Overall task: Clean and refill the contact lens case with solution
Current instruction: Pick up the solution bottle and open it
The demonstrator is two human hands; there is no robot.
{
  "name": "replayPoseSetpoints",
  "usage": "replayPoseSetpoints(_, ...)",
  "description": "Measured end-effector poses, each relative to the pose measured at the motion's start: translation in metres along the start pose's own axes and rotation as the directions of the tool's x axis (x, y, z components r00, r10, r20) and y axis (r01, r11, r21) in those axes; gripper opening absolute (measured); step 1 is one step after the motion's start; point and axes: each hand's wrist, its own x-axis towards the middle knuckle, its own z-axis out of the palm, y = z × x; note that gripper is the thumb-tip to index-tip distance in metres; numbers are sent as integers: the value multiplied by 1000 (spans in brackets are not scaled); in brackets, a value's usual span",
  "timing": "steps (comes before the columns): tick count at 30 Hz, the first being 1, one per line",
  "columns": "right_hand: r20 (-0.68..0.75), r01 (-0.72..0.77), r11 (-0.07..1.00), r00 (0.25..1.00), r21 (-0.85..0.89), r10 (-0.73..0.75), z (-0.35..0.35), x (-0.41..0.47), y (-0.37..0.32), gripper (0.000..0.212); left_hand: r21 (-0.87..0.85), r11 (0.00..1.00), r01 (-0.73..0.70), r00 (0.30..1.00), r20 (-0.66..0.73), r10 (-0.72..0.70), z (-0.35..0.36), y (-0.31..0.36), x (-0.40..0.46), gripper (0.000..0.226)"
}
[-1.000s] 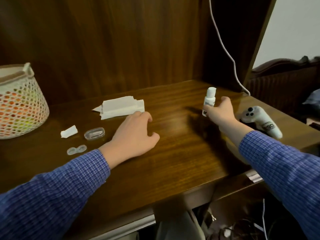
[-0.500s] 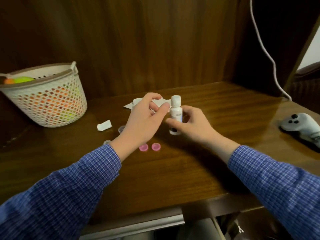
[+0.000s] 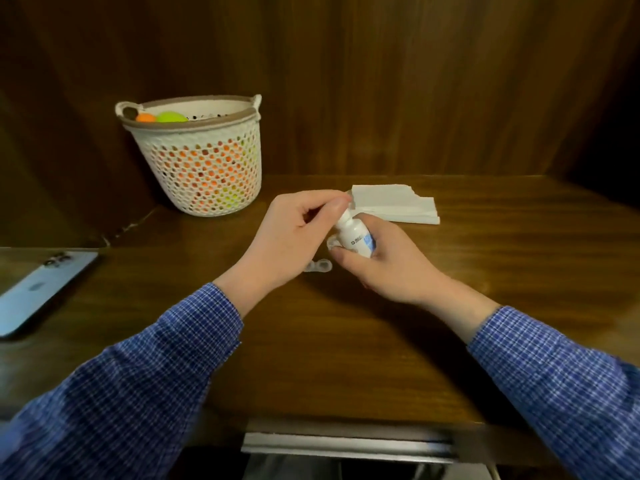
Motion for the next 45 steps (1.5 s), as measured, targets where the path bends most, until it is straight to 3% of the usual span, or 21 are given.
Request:
replayPoseSetpoints(8,-17,-60,998,998,-13,60,24,16,2,19,47,995,85,996,13,-86,-11,-27,9,25)
replayPoseSetpoints(21,43,-73,997,996,-9,74,16,18,14,17,-169,961,218,976,63,-210,-5,-44,15,32)
replayPoseSetpoints(24,71,-48,999,996,20,46,13,16,12,17,-402,847,349,936,98,-339,-7,-42,20,44)
replayPoseSetpoints(26,92,-67,995,994,79,60,12,15,9,21,-529,727,437,896,191,-400,-11,-43,22,48)
replayPoseSetpoints(29,128,-137,942,987,307,102,4,15,8,29,-706,423,568,818,427,-384,-16,-46,21,55)
replayPoseSetpoints(31,174,-192,818,978,542,114,-4,15,10,28,-774,197,601,787,531,-314,-17,-46,18,45)
replayPoseSetpoints(32,211,-229,699,971,677,114,-6,15,11,27,-795,109,597,783,548,-294,-16,-46,17,34)
replayPoseSetpoints(33,254,-274,536,961,799,112,-9,16,12,29,-811,56,582,788,546,-286,-14,-45,15,27)
replayPoseSetpoints(35,327,-341,141,938,929,113,-10,17,14,44,-825,53,563,805,532,-264,-11,-44,13,24)
replayPoseSetpoints(37,336,-315,-154,932,936,134,-10,17,18,60,-806,111,581,805,549,-225,-6,-43,10,25)
replayPoseSetpoints(40,320,-214,-422,926,881,199,-10,17,22,59,-743,274,611,791,560,-247,1,-43,8,37)
replayPoseSetpoints(42,312,-139,-537,918,832,245,-13,19,24,56,-673,460,579,815,478,-328,0,-45,11,40)
replayPoseSetpoints(45,283,-31,-546,879,837,383,-20,22,25,52,-414,757,505,861,177,-478,-13,-55,18,31)
